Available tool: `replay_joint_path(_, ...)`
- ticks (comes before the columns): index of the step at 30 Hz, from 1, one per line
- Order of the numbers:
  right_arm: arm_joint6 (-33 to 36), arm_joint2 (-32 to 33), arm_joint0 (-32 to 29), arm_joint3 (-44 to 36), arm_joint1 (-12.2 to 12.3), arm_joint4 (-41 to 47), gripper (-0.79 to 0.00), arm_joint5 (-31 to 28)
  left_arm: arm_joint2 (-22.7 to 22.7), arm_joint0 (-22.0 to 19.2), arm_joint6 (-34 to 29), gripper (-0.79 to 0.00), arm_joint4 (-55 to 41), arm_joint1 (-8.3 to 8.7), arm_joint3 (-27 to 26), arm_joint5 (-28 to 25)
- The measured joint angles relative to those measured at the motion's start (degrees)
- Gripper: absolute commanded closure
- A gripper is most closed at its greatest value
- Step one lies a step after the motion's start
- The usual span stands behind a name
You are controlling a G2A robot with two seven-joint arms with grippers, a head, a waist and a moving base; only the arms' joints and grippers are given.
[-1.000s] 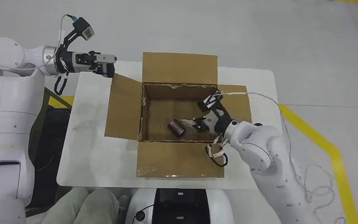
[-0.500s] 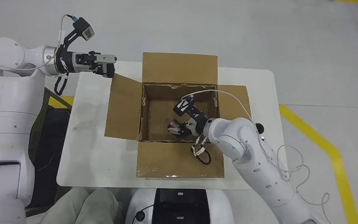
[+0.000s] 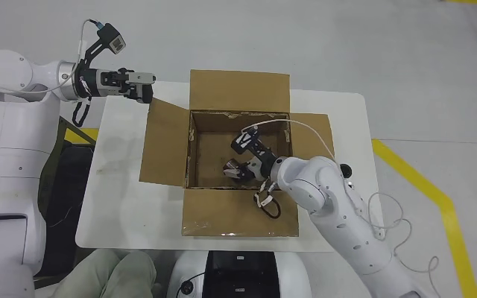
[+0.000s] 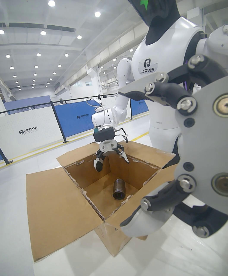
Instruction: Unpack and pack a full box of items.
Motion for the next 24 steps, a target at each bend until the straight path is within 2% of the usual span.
replay_joint_path(11,8.0,-6.5,10.7,11.9,-2.7,5.9,-0.785,1.6,0.0,0.0,0.0,-0.785,0.0,0.0,0.0,0.0)
replay_joint_path(24,11.3,-13.1,16.8,22.0,-5.6,9.2,-0.785,2.8,0.0,0.0,0.0,-0.785,0.0,0.0,0.0,0.0)
